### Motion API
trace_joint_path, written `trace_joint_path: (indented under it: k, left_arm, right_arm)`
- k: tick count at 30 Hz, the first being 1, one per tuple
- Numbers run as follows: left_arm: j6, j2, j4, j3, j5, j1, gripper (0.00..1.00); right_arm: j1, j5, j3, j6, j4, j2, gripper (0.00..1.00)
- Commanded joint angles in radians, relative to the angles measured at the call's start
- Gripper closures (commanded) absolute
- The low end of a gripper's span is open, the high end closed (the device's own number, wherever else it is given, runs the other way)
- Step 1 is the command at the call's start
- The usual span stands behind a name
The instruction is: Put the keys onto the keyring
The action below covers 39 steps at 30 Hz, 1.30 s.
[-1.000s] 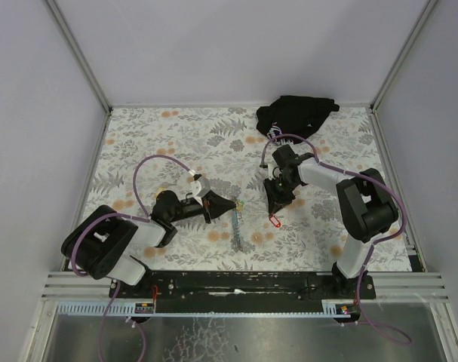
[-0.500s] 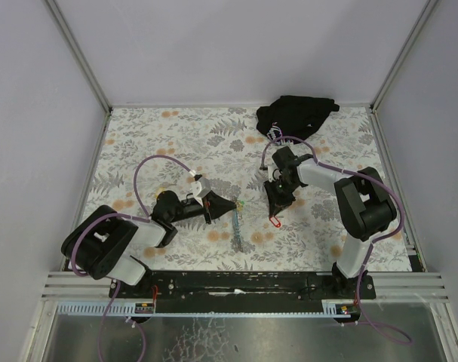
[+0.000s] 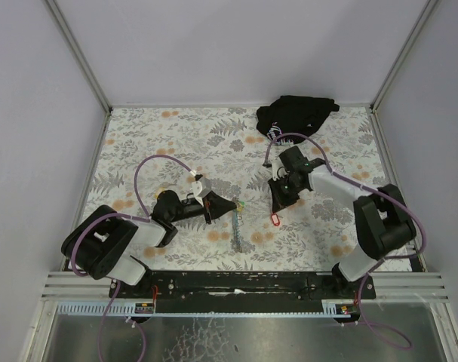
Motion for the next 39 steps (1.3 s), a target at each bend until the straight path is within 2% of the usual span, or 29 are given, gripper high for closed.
trace_joint_path:
  k: [1, 11, 19, 21, 23, 27, 34, 39]
  left_arm:
    - [0.034, -0.018, 0.035, 0.025, 0.023, -0.01, 1.0]
    - [0.107, -0.059, -0.02, 0.025, 0.063, -0.023, 1.0]
    - [0.183, -0.093, -0.061, 0.025, 0.09, -0.038, 1.0]
    - [0.187, -0.102, -0.057, 0.022, 0.104, -0.04, 1.0]
    - [0.193, -0.114, -0.039, 0.009, 0.114, -0.045, 1.0]
    - [0.21, -0.125, -0.008, -0.009, 0.129, -0.05, 1.0]
    - [0.237, -0.158, -0.037, -0.02, 0.099, -0.05, 1.0]
    - [0.189, -0.117, 0.055, -0.037, 0.116, -0.05, 1.0]
  right_arm:
    - [-0.004, -0.008, -0.047, -0.069, 0.079, -0.153, 1.0]
    - [-0.004, -0.163, -0.234, -0.213, 0.366, -0.466, 1.0]
    - [-0.005, -0.296, -0.384, -0.206, 0.701, -0.645, 1.0]
    - [-0.004, -0.346, -0.406, -0.183, 0.752, -0.655, 0.98]
    - [-0.004, -0.409, -0.389, -0.208, 0.732, -0.644, 0.96]
    - [-0.004, -0.423, -0.384, -0.245, 0.74, -0.633, 1.0]
    - [-0.002, -0.566, -0.48, -0.2, 1.007, -0.637, 1.0]
    - [0.001, -0.606, -0.524, -0.181, 1.119, -0.607, 1.0]
